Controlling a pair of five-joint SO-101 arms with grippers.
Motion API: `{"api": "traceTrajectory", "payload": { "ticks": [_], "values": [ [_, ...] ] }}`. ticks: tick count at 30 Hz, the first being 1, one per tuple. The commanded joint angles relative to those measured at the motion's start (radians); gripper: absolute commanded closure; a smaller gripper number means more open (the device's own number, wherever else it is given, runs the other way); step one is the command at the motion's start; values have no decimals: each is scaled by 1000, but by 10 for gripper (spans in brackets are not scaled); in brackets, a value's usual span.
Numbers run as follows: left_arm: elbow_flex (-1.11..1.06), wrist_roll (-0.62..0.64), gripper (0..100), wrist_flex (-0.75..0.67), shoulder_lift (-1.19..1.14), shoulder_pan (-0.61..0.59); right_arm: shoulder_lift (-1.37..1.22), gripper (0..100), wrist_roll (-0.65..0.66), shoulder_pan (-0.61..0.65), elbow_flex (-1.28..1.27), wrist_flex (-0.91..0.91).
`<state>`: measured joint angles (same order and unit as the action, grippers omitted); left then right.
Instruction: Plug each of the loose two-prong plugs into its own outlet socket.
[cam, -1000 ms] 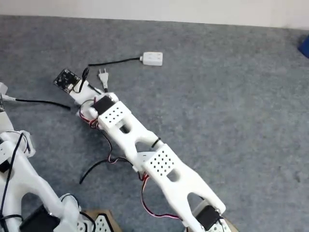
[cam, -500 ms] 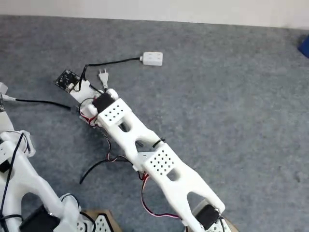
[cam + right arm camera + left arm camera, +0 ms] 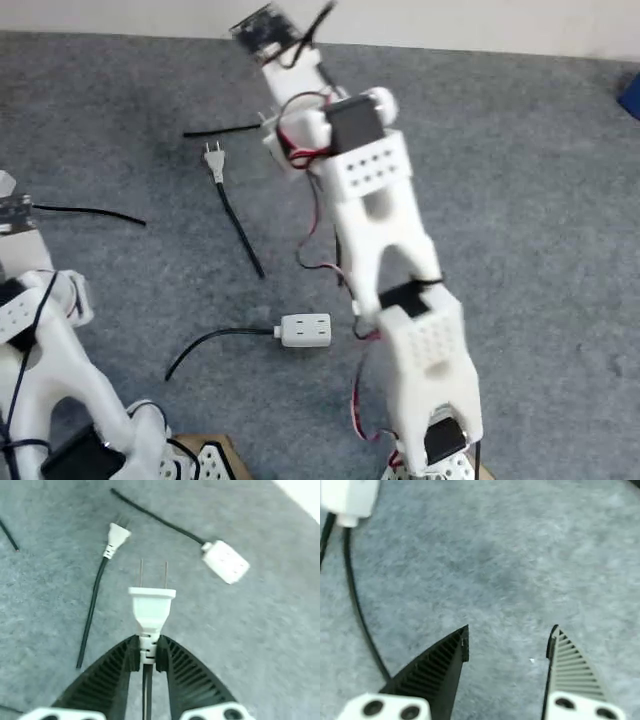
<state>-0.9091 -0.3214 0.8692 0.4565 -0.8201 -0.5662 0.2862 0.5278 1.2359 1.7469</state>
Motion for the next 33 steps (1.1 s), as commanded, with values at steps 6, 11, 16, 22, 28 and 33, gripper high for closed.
{"api": "traceTrajectory", "payload": {
  "ticks": [6,11,16,22,28,33],
  "values": [
    [7,-5,750,6,30,120,685,991,101,-13,-746,19],
    [7,-5,751,6,36,171,935,991,181,-15,-1259,15],
    [10,-3,748,34,33,251,1010,991,267,-39,-1497,-4],
    [85,-2,748,180,30,298,937,991,278,-323,-1517,-85],
    [85,0,751,180,36,354,736,991,158,-354,-1699,-527],
    [85,-5,751,180,38,352,484,991,80,-229,-1616,-616]
  ]
}}
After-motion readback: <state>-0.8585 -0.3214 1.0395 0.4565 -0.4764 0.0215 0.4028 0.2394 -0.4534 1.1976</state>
